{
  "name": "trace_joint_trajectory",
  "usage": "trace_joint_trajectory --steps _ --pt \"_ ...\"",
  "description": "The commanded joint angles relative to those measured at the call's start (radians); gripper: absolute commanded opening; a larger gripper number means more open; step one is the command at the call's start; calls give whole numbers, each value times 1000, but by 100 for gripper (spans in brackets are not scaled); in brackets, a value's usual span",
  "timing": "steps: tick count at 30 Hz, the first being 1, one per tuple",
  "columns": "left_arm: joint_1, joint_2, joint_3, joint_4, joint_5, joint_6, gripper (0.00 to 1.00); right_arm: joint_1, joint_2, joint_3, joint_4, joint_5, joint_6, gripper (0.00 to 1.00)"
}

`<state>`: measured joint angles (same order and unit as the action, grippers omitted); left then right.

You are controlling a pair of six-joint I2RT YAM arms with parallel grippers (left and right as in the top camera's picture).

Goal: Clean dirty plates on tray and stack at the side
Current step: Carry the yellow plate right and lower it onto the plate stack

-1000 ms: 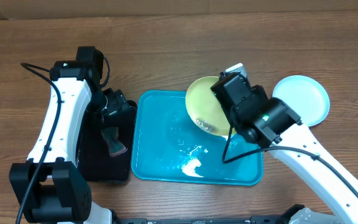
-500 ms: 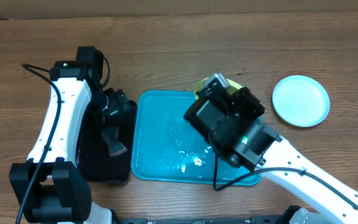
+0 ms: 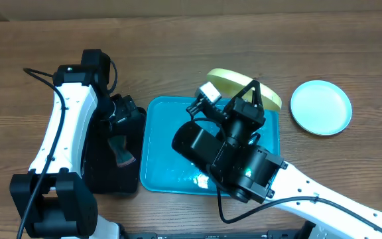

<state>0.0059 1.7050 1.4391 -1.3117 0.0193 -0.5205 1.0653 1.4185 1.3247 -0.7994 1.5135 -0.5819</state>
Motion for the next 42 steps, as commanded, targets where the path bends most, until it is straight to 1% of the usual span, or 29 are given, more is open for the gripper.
trace_joint_trajectory --steps 1,12,14,15,16,17,18,20,21,23,25,27,28,30,32,33,34,35,37,39,40,41,42 --pt "-6 -15 19 -1 7 1 100 28 -18 27 25 59 -105 4" --pt "-6 -15 19 -7 7 1 100 49 -18 27 29 55 -92 4" --pt "-6 -15 19 -7 7 1 100 35 -18 26 28 -23 -53 4" --pt "-6 -15 19 -7 7 1 100 25 -17 26 33 -1 -58 4" --pt "-6 -15 19 -10 7 1 100 31 -13 26 48 61 -102 4" --pt "-6 -15 19 -16 6 1 100 43 -16 26 49 60 -104 4" --pt "-6 -15 19 -21 3 1 100 67 -26 26 74 38 -72 4" --pt "-6 -15 19 -20 0 1 100 63 -32 26 92 -112 10 4" --pt "-6 -15 19 -18 0 1 100 56 -31 26 98 -103 13 4" --pt "-6 -15 19 -21 0 1 100 62 -19 26 155 18 3 4" --pt "-6 -15 19 -26 0 1 100 48 -19 24 148 -43 25 4" --pt "-6 -15 19 -24 1 1 100 33 -19 24 143 18 -20 4" --pt "-6 -15 19 -26 1 1 100 33 -19 24 143 32 -18 4" --pt "-6 -15 19 -26 0 1 100 29 -19 24 107 -58 18 4" --pt "-6 -15 19 -23 0 1 100 43 -18 24 119 42 -1 4" --pt "-6 -15 19 -24 0 2 100 57 -19 24 147 49 27 4" --pt "-6 -15 19 -24 0 1 100 61 -21 24 144 -16 87 4" --pt "-6 -15 19 -20 0 1 100 55 -21 24 104 -96 108 4" --pt "-6 -15 19 -16 1 1 100 54 -20 24 88 -102 131 4" --pt "-6 -15 19 -20 0 1 100 49 -19 24 43 -204 230 4" --pt "-6 -15 19 -19 0 1 100 34 -19 24 -2 -344 273 4" --pt "-6 -15 19 -19 1 1 100 2 -19 24 -43 -519 345 4" --pt "-6 -15 19 -19 0 1 100 -36 -19 24 -70 -648 422 4"
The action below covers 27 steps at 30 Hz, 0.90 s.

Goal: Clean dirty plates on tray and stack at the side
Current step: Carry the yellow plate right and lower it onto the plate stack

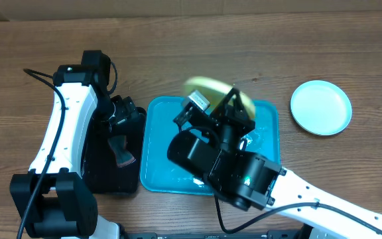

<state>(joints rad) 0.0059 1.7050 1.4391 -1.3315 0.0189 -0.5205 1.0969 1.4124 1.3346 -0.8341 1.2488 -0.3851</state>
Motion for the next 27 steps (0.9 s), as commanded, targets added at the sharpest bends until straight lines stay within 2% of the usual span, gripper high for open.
trace_joint_trajectory --steps 1,5,9,15,20,27 --pt "-6 -15 19 0 0 2 100 -111 -11 14 -59 -493 306 4" --pt "-6 -15 19 -2 0 2 100 -311 22 13 -169 -800 674 4" --pt "-6 -15 19 5 0 5 100 -514 66 13 -256 -972 894 4" --pt "-6 -15 19 8 0 5 100 -845 151 13 -242 -1192 978 4" --pt "-6 -15 19 6 1 5 100 -1113 227 13 -209 -1287 1046 4" --pt "-6 -15 19 1 1 5 100 -1420 314 13 -225 -1355 1043 4"
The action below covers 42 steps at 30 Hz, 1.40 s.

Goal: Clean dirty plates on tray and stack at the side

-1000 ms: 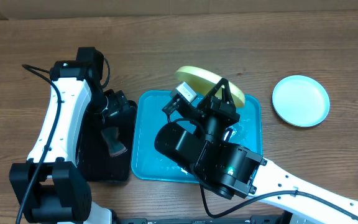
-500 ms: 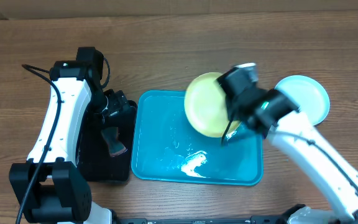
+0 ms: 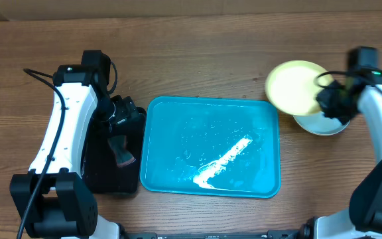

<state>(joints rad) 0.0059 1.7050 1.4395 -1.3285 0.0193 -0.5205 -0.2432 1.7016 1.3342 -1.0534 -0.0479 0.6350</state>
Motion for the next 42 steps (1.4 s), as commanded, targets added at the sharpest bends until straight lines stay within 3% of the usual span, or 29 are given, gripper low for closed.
trace_joint_trajectory --steps 1,7,23,26,28,30,33,37,38,42 --pt "-6 -15 18 -2 0 5 100 -108 33 13 -6 -58 16 4" --pt "-6 -15 18 -3 0 5 100 -203 90 13 -6 -59 0 4" --pt "-6 -15 18 -4 0 5 100 -208 140 11 11 -5 -6 6" --pt "-6 -15 18 -3 0 5 100 -211 140 11 5 -4 -15 29" --pt "-6 -15 18 -3 0 5 100 -211 140 11 -5 6 -14 31" --pt "-6 -15 18 -3 0 5 100 -211 140 11 -2 2 -15 60" --pt "-6 -15 18 -4 0 5 100 -211 137 17 2 1 -84 66" --pt "-6 -15 18 2 -8 5 100 -203 108 64 -50 0 -113 89" --pt "-6 -15 18 5 -16 6 98 -200 91 87 -71 1 -113 100" --pt "-6 -21 23 19 -38 54 97 -167 7 183 -127 1 -199 100"
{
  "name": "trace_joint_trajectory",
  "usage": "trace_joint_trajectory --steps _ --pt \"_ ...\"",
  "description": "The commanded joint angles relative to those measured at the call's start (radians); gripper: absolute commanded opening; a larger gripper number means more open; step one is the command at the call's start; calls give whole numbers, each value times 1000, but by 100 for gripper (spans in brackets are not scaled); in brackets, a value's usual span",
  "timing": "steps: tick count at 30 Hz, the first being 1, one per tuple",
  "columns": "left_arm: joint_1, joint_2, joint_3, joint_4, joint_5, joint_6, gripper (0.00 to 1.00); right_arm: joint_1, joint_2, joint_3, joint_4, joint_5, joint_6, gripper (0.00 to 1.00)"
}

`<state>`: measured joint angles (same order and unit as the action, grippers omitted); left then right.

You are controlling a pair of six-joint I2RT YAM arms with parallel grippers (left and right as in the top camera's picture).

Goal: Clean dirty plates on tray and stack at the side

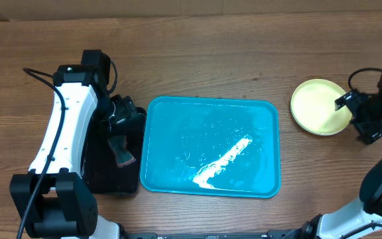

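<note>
The teal tray (171, 133) lies mid-table, wet, holding no plate, only a white streak of foam (223, 162). A yellow plate (317, 106) lies flat on the table to the right of the tray. No second plate shows beneath it. My right gripper (350, 113) is at the plate's right rim, and its jaws are too small and dark to read. Left of the tray, my left gripper (120, 143) hangs over a black mat (101, 172), shut on a brownish sponge (122, 154).
The wooden table (244, 53) stretches behind the tray. The left arm's white links (65, 126) run along the mat's left side. The right arm enters from the right edge.
The yellow plate was held tilted at the tray's right, over a light-blue plate. It now lies flat where that plate was, covering it. The right gripper has shifted right to its rim.
The right arm first held the yellow plate over the tray's far edge, with a light-blue plate alone at the right. Then the plate was over the tray's middle, later beside the blue plate, and now flat on it. The left arm never moved.
</note>
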<state>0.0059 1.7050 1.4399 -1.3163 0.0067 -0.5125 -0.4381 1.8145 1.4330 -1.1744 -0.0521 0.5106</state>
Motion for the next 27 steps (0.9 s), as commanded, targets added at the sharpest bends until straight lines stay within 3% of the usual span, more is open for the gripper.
trace_joint_trajectory --steps 1,7,11,16,24,27 --pt "-6 -26 28 9 -29 58 96 44 -134 108 -11 6 -105 100" --pt "-6 -76 141 -10 -69 152 96 154 -273 200 -8 5 -249 100" --pt "-6 -145 264 -53 -69 258 86 254 -349 237 -2 6 -404 100" --pt "-7 -281 353 -71 -66 347 83 362 -425 242 51 10 -568 100" --pt "-6 -559 357 -135 -59 363 84 399 -462 242 92 32 -575 100" --pt "-6 -645 357 -158 -59 357 92 399 -457 242 92 32 -575 100"
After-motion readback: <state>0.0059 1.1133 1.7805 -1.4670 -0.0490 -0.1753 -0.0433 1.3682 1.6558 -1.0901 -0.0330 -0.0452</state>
